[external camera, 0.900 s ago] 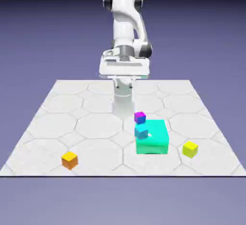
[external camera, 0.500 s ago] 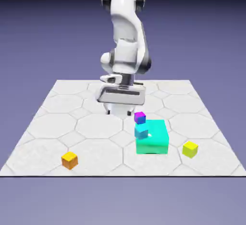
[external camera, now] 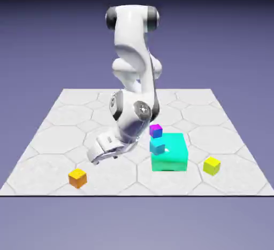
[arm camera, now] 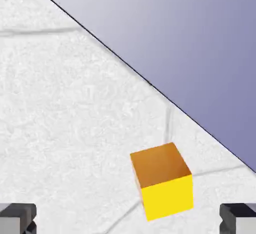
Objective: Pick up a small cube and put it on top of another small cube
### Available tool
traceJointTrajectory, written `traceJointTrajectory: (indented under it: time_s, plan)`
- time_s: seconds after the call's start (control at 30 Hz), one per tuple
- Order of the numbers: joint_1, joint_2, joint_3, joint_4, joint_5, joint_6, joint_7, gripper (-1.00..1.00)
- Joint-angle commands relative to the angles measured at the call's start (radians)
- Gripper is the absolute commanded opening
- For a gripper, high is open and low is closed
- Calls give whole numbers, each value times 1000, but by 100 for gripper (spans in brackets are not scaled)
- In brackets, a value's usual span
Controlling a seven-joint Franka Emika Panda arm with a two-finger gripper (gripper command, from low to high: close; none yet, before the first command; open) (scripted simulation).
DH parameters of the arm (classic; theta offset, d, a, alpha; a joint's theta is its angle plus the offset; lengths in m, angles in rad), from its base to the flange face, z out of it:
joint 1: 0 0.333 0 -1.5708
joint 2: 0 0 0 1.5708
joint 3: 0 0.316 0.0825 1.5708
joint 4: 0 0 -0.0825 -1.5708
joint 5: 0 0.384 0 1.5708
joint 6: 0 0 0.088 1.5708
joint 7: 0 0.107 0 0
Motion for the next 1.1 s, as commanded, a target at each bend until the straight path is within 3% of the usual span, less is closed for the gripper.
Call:
traceJointTrajectory:
  time_s: [0.0,0.23,0.4,0.43,0.6,1.07]
  plan:
    - [-6,36,2,28,-25,-37,-12,0]
    - [-45,290,18,226,-200,-295,-100,0]
    - [-90,359,-18,195,-264,-207,-61,0]
    - [-90,359,-18,195,-264,-207,-61,-100]
    - [-12,274,32,257,-204,-326,-69,-100]
    - [403,353,539,296,-358,-645,58,-100]
